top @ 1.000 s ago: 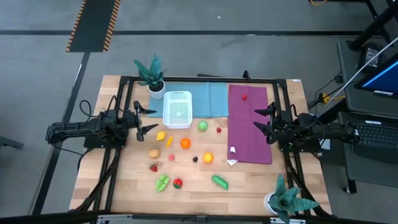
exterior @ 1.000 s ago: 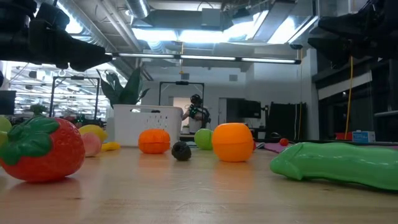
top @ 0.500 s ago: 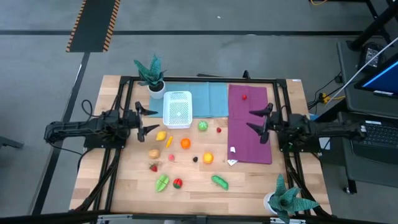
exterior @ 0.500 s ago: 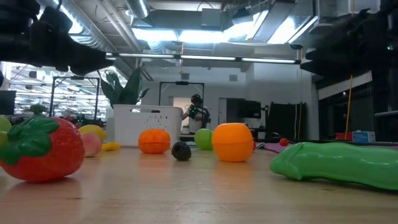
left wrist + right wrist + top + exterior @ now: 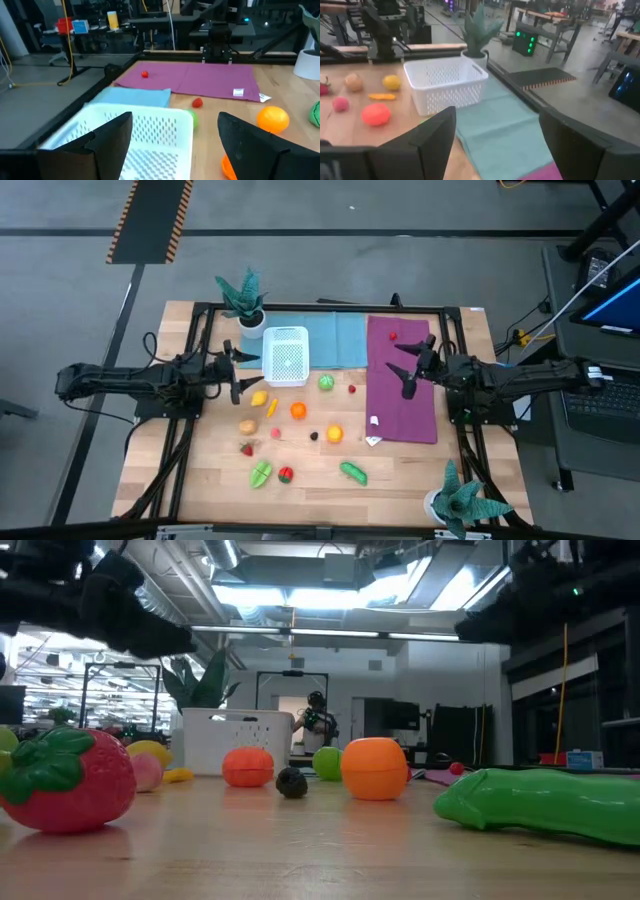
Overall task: Pick and placing Produce into tupperware
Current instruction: Put the red cherry into the white basket
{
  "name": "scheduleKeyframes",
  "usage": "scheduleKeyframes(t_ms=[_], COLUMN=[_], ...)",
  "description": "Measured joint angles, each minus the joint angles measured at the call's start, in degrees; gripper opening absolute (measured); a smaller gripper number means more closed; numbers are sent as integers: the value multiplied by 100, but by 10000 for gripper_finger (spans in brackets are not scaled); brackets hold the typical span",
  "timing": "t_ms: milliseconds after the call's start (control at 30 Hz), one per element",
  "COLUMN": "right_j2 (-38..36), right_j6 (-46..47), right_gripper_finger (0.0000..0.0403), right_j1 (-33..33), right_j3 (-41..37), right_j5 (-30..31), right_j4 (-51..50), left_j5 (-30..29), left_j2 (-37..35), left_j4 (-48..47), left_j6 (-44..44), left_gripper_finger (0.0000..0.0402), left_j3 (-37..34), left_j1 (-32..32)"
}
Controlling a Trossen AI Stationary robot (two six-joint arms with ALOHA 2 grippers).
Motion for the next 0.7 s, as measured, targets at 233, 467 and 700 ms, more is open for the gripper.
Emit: scheduleKeyframes(t_ms=[233, 467, 700], right_j2=[120, 108, 107], right_j6=[-247, -106, 410], right_gripper_finger=[287, 287, 287], right_j1=[0, 0, 1], right_j3=[589, 676, 676], right_j5=[-8, -18, -69], right_j4=[21, -168, -639], left_j5=[-50, -50, -50], left_j2=[758, 850, 826], left_j4=[1, -6, 7], left_j6=[303, 262, 48], left_gripper_finger=[286, 286, 286], left_j3=[583, 661, 661], left_j1=[0, 0, 0])
